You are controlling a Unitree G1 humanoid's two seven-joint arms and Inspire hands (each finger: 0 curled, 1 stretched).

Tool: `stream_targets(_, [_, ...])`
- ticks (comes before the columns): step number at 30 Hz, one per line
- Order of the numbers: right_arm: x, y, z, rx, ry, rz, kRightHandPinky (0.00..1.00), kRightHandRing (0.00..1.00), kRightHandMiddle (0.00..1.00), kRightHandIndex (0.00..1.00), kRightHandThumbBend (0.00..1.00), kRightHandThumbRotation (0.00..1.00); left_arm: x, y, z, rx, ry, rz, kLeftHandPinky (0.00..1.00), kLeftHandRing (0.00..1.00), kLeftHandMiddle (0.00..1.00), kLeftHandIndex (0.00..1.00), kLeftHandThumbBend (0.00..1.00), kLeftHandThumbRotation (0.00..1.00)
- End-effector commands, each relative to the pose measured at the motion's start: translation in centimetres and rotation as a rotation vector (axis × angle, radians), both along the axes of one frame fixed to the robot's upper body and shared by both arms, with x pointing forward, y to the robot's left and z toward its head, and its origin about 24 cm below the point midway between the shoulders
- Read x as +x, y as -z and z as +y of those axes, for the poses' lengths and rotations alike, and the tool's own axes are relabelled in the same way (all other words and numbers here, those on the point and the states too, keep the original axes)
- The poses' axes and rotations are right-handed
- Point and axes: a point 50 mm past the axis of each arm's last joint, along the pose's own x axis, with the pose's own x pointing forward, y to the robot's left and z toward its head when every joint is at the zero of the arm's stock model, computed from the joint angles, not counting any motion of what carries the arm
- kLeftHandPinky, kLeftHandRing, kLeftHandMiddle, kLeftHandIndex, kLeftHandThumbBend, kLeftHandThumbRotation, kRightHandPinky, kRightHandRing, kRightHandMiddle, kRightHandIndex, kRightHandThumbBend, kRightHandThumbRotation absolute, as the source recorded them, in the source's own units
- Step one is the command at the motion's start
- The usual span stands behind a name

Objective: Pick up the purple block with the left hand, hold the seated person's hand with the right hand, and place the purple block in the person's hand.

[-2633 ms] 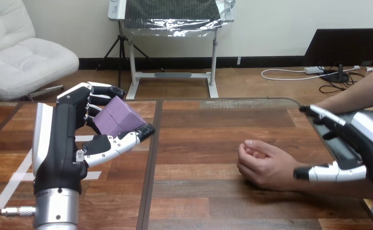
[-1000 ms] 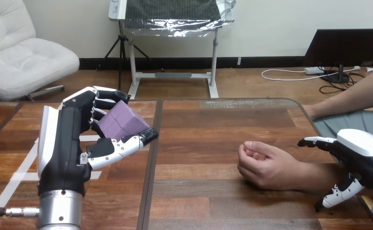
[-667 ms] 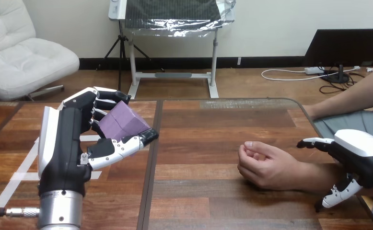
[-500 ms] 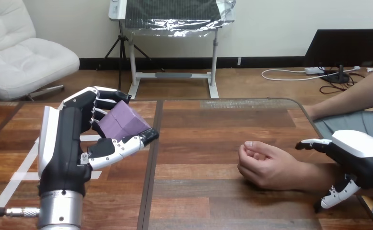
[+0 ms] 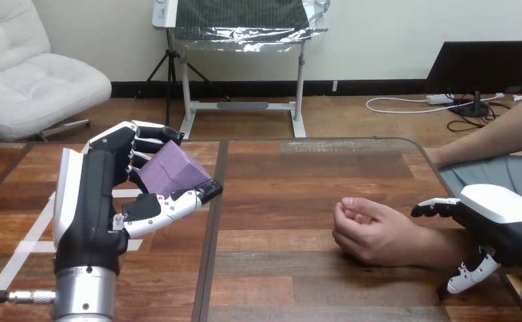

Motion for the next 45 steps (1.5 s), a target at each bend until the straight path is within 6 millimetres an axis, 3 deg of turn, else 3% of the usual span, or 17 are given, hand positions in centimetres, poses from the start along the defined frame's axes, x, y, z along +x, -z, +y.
stream_targets(1, [-0.1,1.5,0.6,0.018,0.010,0.054,0.77,0.85,0.85,0.84,1.00,0.11,0.4,-1.5,-0.2,-0.003,0.013,-0.081,0.26,0.32,0.38,0.41,0.73,0.00])
stream_targets(13, [-0.5,2.7,1.2,0.022,0.016,0.102,0.70,0.84,0.84,0.83,0.94,0.15,0.4,-1.6,-0.1,0.001,0.008,-0.082,0.26,0.32,0.38,0.41,0.73,0.00])
stream_targets(26, [-0.7,3.7,1.4,0.036,0.047,0.184,0.69,0.84,0.84,0.84,0.85,0.13,0.4,-1.5,-0.1,-0.001,0.013,-0.094,0.25,0.31,0.38,0.40,0.73,0.00])
stream_targets(45, [-0.9,4.3,1.6,0.041,0.073,0.240,0.56,0.73,0.81,0.79,0.80,0.12,0.3,-1.6,-0.1,-0.005,0.014,-0.096,0.25,0.31,0.37,0.40,0.72,0.00])
